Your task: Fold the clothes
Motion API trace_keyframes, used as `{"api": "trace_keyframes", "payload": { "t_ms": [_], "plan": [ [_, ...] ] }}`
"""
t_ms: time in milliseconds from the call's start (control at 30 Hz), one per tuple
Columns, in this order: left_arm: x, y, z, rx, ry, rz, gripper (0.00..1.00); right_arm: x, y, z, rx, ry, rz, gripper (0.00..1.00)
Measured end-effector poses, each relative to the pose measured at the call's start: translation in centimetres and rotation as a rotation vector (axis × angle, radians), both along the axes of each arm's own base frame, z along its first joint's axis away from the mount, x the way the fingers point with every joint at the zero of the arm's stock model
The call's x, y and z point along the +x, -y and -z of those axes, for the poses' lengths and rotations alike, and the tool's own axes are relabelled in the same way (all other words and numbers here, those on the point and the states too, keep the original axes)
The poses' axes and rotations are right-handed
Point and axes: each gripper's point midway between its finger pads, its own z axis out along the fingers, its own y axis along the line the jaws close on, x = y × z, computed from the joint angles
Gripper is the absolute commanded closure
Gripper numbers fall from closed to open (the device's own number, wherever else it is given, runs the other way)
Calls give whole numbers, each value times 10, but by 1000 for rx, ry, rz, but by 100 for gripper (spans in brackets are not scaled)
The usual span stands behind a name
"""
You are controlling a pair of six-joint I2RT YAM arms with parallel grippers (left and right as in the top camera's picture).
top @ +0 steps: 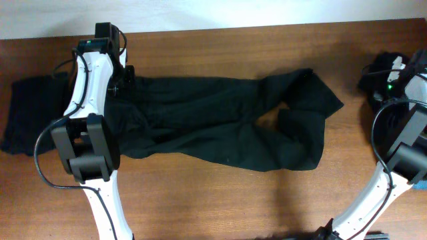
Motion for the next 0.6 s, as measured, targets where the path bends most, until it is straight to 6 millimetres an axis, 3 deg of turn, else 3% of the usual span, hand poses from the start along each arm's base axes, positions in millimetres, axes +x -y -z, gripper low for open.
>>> {"api": "trace_keyframes", "payload": {
  "t_ms": [200, 300, 433, 533, 600],
  "plan": [
    [4, 0, -1, 1, 18, 0, 72, 9, -11, -28, 22, -5, -8, 96],
    [5, 0, -1, 1, 22, 0, 72, 24, -33, -56, 60, 19, -33, 96],
    [7, 0, -1, 1, 29, 0, 72, 35, -86, -78, 128, -6, -83, 96],
    [8, 0, -2, 1, 35, 0, 72, 37, -136, -78, 175, -61, -146, 96],
    [9, 0, -2, 1, 37, 0, 72, 37, -159, -74, 192, -91, -162, 96]
  ]
}}
